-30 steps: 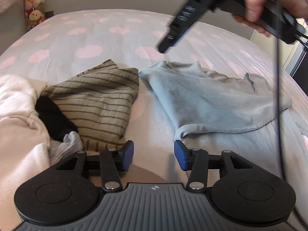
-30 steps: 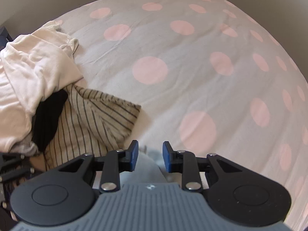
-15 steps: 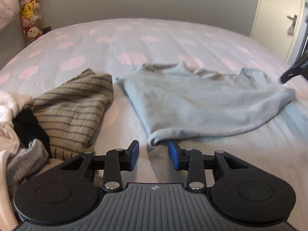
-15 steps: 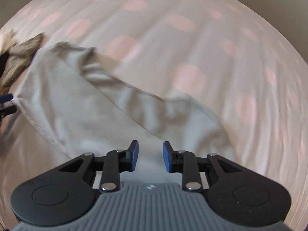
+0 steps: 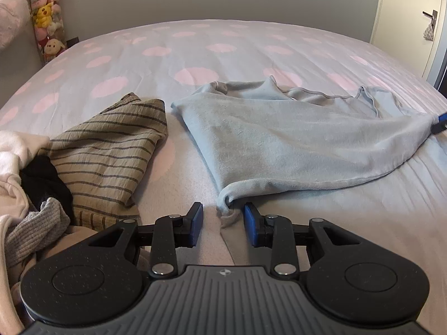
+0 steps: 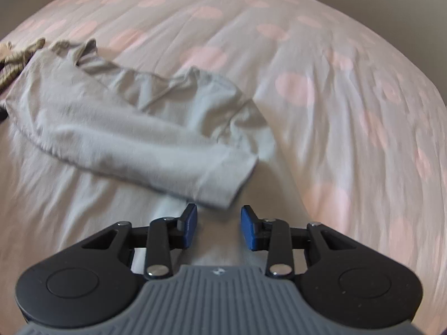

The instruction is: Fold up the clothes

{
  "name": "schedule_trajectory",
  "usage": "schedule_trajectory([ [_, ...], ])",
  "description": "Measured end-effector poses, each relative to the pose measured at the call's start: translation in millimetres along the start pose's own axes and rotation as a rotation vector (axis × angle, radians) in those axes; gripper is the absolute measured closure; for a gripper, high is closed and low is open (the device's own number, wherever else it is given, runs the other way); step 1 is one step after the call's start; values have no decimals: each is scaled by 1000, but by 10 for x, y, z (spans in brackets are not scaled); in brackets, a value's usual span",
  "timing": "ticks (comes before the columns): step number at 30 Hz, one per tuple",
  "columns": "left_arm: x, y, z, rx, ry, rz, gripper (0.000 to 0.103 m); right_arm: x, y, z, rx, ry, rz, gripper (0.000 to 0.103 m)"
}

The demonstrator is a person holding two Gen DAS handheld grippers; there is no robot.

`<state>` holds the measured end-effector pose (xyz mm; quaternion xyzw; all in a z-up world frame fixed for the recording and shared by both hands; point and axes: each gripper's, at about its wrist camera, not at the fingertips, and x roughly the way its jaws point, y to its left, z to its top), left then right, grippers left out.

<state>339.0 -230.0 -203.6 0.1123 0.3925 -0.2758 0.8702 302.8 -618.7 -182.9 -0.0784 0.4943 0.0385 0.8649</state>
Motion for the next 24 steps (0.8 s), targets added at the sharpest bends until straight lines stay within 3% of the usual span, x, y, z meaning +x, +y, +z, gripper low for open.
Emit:
schedule_trajectory([
  [3,9,2,-2,-1,-2,-2,73,82,-5,200,27,-32,-14,65],
  [7,11,21,-19,-3,-10,-12,73,218,-64,352,127,-2,-9,65],
  [12,12,57,-20,-17,-14,-25,73,254,-162,250,262,87,1,66],
  [15,8,62,-21,-16,-15,-26,73,196,-224,148,341,83,44,67],
  [16,6,64,-20,-18,-15,-26,73,182,-236,123,363,79,66,75],
  [17,4,65,-18,-19,-15,-26,73,168,-244,101,388,80,77,90],
  [18,3,68,-16,-18,-13,-27,73,143,-242,84,404,79,88,95],
  [24,-1,98,-8,-38,-6,-28,76,-222,-310,60,480,45,117,95],
])
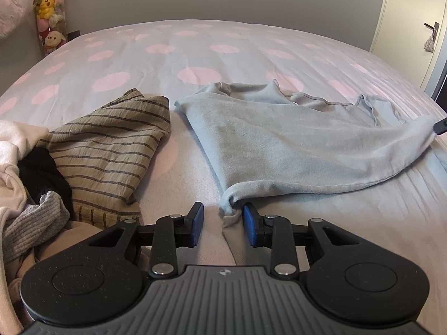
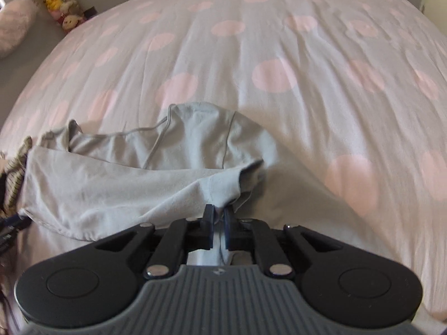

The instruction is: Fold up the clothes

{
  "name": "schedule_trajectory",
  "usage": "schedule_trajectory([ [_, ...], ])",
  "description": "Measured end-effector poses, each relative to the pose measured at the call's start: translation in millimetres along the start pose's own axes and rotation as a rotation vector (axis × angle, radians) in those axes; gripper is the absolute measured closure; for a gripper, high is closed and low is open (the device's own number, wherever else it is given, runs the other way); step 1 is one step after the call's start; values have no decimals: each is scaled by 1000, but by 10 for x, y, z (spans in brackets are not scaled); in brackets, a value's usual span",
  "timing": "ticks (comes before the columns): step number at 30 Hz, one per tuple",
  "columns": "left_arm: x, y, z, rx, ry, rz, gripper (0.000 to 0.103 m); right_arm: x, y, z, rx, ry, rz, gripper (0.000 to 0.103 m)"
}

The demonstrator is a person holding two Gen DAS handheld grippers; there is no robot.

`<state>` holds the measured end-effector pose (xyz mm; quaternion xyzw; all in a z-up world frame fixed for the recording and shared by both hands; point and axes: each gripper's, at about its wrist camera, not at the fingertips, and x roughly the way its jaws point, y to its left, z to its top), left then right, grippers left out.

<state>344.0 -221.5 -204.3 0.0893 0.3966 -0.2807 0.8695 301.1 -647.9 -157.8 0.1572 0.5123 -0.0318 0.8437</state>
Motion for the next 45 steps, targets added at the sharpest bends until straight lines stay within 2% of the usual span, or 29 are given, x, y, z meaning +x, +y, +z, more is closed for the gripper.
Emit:
schedule_trajectory([
  [3,-11,15,4,-6,7,2,79,-83,-70,-22,63,45,5,95],
  [5,-16,27,5,-9,10,2,79,-12,-113,-86,75,99,-27,95],
  [7,-19,19,5,-5,10,5,79,76,-143,-160,74,113,-51,94],
  [9,-21,14,6,-1,12,9,79,125,-179,-221,87,120,-55,83],
  [10,-21,13,7,0,14,10,79,98,-202,-243,86,110,-66,70],
  [11,-22,13,9,1,16,11,79,66,-226,-264,85,99,-78,67],
  [15,-47,42,23,-15,25,18,81,-204,-424,-353,106,69,-137,67],
  [18,-89,27,11,-5,4,6,97,-437,-627,-484,141,45,-181,67],
  [19,-106,15,7,0,-8,-6,98,-505,-693,-545,156,40,-192,67],
  [21,-143,-48,-4,44,-39,-2,98,-633,-802,-686,187,34,-209,67],
  [24,-133,-124,-24,99,-34,24,98,-768,-911,-888,210,32,-208,67],
  [29,-123,-44,-22,51,19,39,99,-1059,-1095,-1194,244,6,-239,67],
  [32,-144,-21,-3,39,45,72,98,-1349,-1348,-1357,293,-19,-292,67],
  [35,-163,-20,8,75,83,170,98,-1690,-1634,-1513,357,-64,-362,67],
  [39,-252,24,42,27,72,140,97,-2058,-1932,-1666,421,-127,-430,66],
  [45,-220,-98,22,64,85,179,97,-2362,-2119,-1802,422,-158,-513,55],
])
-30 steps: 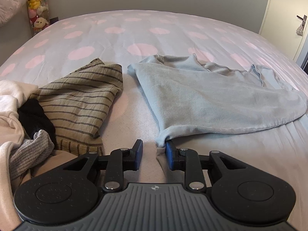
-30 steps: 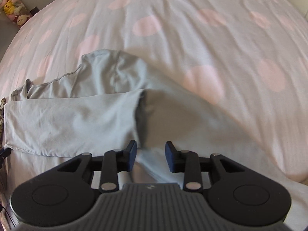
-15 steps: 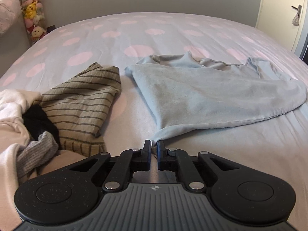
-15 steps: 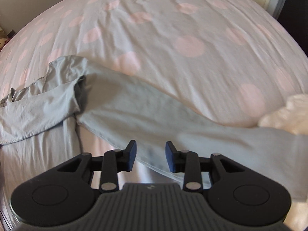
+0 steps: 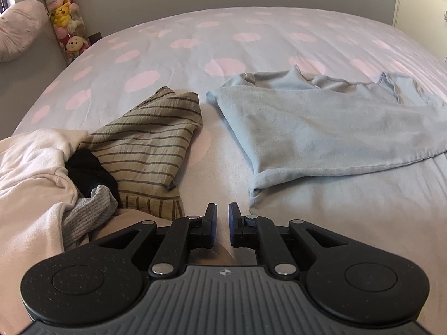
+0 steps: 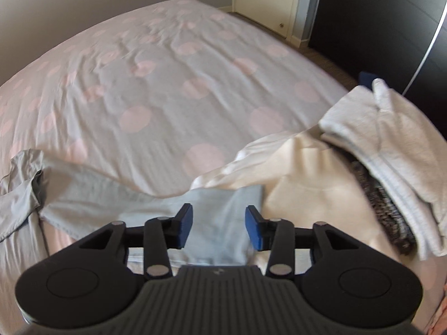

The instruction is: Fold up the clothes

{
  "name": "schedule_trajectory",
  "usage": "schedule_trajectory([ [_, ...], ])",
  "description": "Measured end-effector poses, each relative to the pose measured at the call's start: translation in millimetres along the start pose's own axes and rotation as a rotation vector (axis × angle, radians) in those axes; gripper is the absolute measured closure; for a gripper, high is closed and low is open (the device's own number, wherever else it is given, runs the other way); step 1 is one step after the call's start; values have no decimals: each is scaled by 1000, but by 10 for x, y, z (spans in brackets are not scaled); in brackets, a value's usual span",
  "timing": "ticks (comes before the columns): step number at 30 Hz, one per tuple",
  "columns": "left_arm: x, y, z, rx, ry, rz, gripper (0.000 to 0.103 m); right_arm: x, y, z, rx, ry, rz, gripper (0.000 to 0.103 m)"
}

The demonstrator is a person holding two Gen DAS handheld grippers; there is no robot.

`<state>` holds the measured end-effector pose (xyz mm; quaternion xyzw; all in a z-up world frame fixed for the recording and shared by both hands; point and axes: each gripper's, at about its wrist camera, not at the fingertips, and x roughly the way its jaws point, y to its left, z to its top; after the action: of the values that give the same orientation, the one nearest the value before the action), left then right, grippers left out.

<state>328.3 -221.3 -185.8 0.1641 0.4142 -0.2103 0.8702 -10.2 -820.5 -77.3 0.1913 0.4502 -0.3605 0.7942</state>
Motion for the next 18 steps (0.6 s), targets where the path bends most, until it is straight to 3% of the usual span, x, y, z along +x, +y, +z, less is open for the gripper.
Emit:
schedule_trajectory([
  [2,-6,-22,1,5,-2,2,97,68,-98,-21,23,21,-30,55],
  [6,-22,-10,-1,0,-7,6,94,232,-294,-102,134,41,3,58],
  [9,-6,21,2,-18,1,19,94,268,-315,-137,221,36,77,81],
  [11,4,43,3,-29,3,19,94,227,-237,-91,216,26,80,98],
  [18,-23,97,10,-53,-11,6,94,-104,107,238,166,-48,98,100],
])
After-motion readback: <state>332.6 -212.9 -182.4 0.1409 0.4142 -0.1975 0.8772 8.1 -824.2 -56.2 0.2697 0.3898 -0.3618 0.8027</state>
